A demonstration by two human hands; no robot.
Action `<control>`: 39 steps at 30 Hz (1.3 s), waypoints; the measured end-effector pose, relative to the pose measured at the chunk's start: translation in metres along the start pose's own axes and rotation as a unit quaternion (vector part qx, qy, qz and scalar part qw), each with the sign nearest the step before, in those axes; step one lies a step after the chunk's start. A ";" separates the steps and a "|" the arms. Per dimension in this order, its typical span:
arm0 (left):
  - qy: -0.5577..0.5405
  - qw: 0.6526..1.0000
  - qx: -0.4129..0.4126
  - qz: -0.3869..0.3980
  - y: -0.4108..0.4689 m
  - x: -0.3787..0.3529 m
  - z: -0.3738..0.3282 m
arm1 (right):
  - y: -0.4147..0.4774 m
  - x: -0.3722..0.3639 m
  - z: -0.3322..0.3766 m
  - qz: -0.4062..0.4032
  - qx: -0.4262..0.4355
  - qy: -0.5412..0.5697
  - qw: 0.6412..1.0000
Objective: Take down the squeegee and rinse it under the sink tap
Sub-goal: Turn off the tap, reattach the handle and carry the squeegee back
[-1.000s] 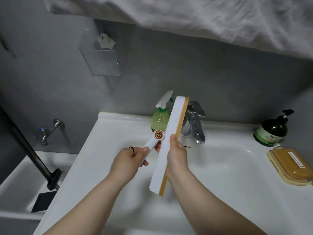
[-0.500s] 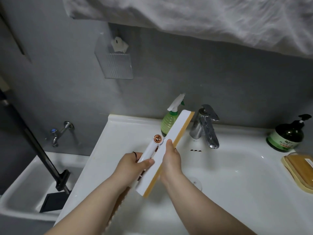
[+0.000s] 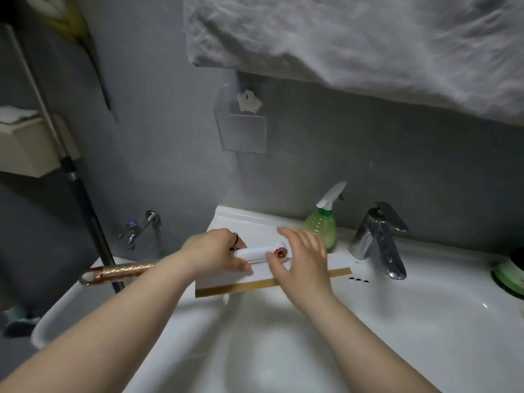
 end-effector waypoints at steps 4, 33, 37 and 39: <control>0.061 0.997 -0.031 -0.044 -0.004 0.013 -0.017 | 0.012 -0.017 0.009 0.156 0.057 -0.044 0.985; -0.494 0.821 -0.080 -0.276 0.022 0.223 0.090 | 0.116 -0.044 0.142 -0.041 -0.111 0.330 0.937; -0.492 0.813 -0.109 -0.292 0.034 0.281 0.112 | 0.153 -0.058 0.204 -0.095 -0.086 0.339 0.932; -0.492 0.801 -0.134 -0.314 0.037 0.309 0.117 | 0.172 -0.061 0.228 -0.109 -0.078 0.346 0.929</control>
Point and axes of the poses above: each hand's wrist, its own y-axis towards the middle knuckle, its own x-axis out of the back of the hand, z = x × y, the point moved 9 cm from there along y, towards the middle knuckle, and after that the axes turned 4 degrees about -y, right-handed, at the moved point
